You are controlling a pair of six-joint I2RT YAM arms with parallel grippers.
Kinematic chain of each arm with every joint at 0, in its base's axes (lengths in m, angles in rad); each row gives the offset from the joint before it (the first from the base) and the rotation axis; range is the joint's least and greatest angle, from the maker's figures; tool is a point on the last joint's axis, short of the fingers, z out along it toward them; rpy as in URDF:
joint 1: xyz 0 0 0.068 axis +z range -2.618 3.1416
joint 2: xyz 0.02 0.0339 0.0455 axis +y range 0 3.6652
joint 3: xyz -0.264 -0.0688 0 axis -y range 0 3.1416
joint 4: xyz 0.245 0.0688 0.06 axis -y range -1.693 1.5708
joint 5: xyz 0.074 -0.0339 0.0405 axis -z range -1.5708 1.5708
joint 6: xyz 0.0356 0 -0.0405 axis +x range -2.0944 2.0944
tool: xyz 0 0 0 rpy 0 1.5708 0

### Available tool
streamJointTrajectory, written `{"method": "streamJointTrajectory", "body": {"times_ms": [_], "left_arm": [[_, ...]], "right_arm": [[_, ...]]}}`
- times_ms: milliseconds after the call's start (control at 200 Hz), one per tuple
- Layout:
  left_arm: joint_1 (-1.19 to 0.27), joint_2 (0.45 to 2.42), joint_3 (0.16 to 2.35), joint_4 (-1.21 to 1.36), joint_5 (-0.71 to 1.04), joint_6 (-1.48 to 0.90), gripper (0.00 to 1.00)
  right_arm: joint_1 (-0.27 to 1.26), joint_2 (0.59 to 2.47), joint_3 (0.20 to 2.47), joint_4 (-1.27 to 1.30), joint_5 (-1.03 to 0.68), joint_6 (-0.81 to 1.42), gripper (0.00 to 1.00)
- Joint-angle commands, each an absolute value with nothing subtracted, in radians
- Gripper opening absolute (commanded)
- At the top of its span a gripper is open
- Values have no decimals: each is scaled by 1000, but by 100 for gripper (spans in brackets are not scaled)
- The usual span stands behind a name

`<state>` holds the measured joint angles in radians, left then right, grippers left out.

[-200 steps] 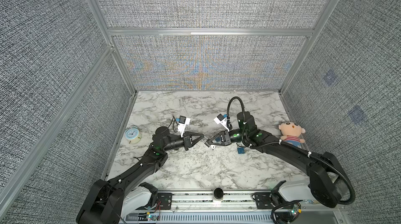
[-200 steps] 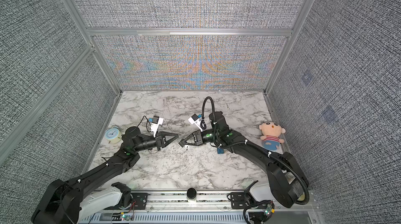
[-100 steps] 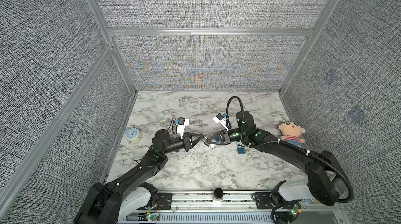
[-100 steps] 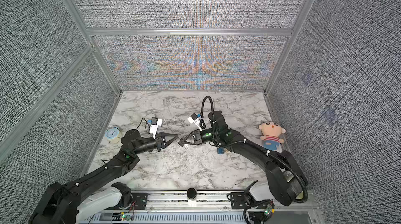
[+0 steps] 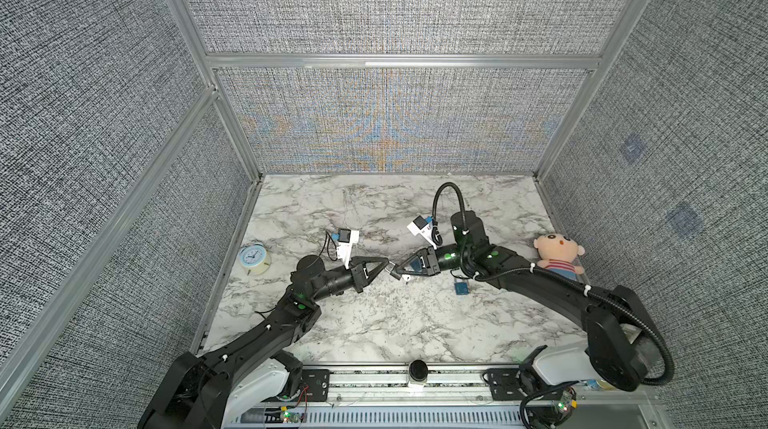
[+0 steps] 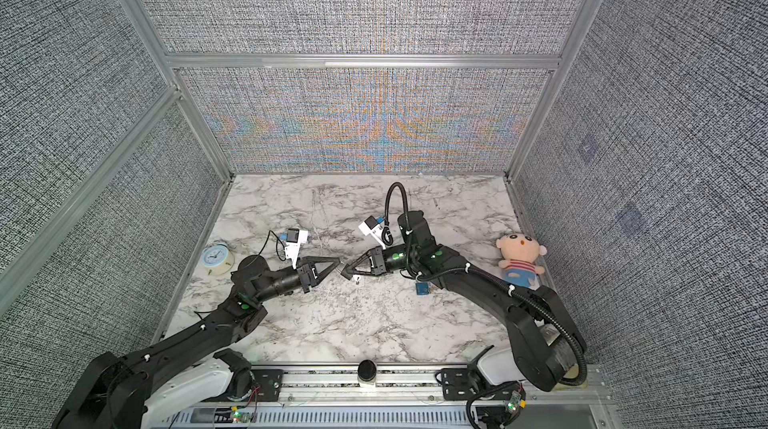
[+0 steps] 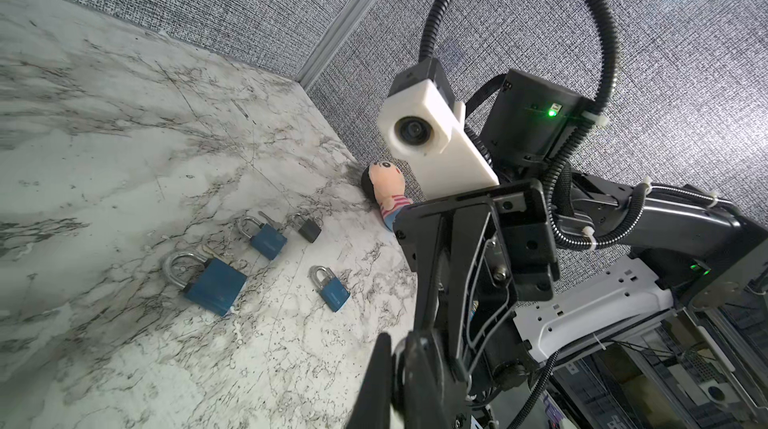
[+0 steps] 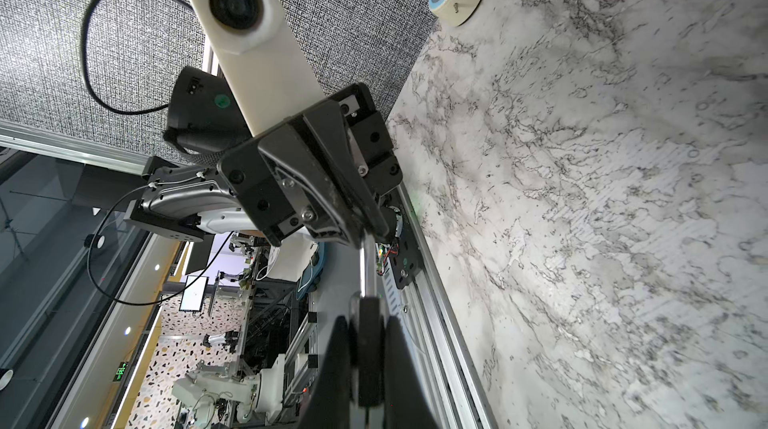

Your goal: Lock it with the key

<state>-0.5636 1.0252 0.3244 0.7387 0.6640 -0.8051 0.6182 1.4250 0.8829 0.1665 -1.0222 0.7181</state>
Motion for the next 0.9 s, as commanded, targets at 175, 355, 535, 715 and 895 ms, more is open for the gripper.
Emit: {"method": "streamJointTrajectory", "body": {"times_ms": [175,355,535,715,895], "left_arm": [[-596,1008,272,765,778,-862,0],[-597,959,271,766,687,-875,0],[-595,895,292,695,586,-843,0],[-595,867,342,556,535,-765,0],[-595,893,398,466,559,-708,0]], "right_arm": [[613,1437,900,453,-927,773,0],[621,1451,894,471,-937,789,0],[627,1434,889,393,-929,748,0],[622,1414,917,199,-873,640,0],[588,1356,893,189,-917,612,30]]}}
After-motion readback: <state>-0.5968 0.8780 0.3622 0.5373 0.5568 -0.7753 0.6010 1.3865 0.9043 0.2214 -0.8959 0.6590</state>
